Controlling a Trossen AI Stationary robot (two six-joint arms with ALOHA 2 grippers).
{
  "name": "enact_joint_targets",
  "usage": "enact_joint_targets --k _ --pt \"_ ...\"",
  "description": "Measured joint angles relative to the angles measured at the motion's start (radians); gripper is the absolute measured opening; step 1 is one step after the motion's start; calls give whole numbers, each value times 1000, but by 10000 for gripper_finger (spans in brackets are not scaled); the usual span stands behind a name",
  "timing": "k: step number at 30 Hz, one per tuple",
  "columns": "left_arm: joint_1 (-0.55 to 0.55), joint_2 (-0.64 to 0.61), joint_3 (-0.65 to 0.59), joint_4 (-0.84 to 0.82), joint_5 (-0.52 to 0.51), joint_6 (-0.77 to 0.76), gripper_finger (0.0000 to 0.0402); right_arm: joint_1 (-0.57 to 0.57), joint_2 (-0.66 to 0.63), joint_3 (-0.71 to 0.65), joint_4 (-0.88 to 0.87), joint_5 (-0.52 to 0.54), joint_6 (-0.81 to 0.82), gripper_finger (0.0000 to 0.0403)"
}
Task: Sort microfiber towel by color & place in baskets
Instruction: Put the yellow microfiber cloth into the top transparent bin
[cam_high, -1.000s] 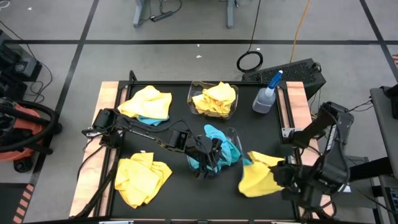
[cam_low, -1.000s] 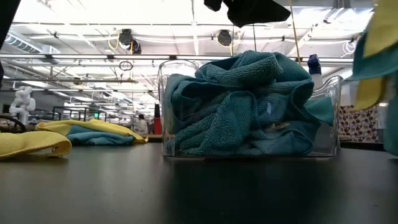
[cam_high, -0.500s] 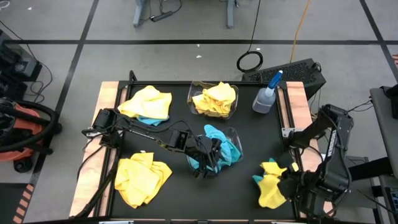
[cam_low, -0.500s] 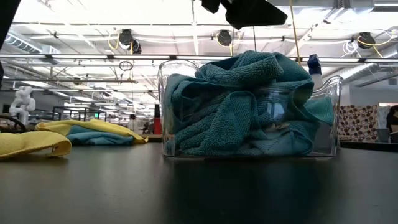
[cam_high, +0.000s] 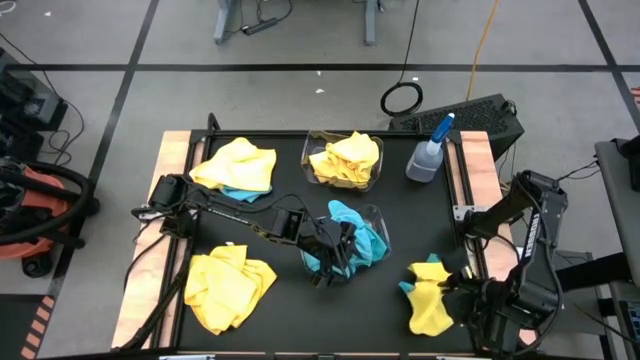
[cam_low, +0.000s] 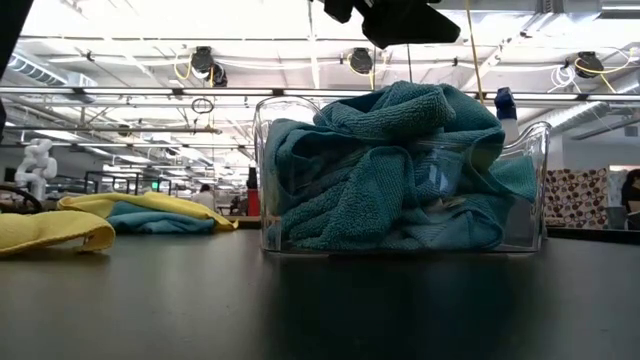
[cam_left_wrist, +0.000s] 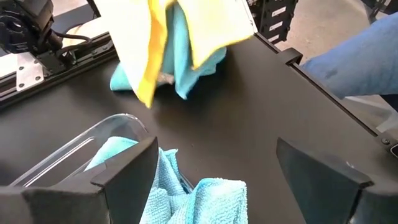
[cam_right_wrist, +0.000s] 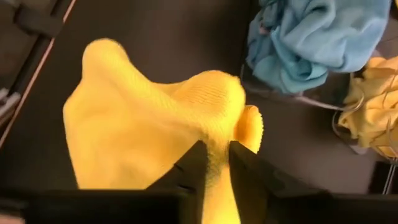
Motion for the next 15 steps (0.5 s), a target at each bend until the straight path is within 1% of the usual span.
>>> enact_joint_targets --k 4,7,11,15 --pt "0 0 0 0 -12 0 334 0 0 0 43 18 16 107" --pt "0 0 0 -1 -13 0 334 0 0 0 78 22 17 131" --pt "-3 0 0 -3 -13 0 334 0 -2 -21 152 38 20 147" --pt "-7 0 0 -3 -13 0 334 -3 -2 -104 293 77 -22 150"
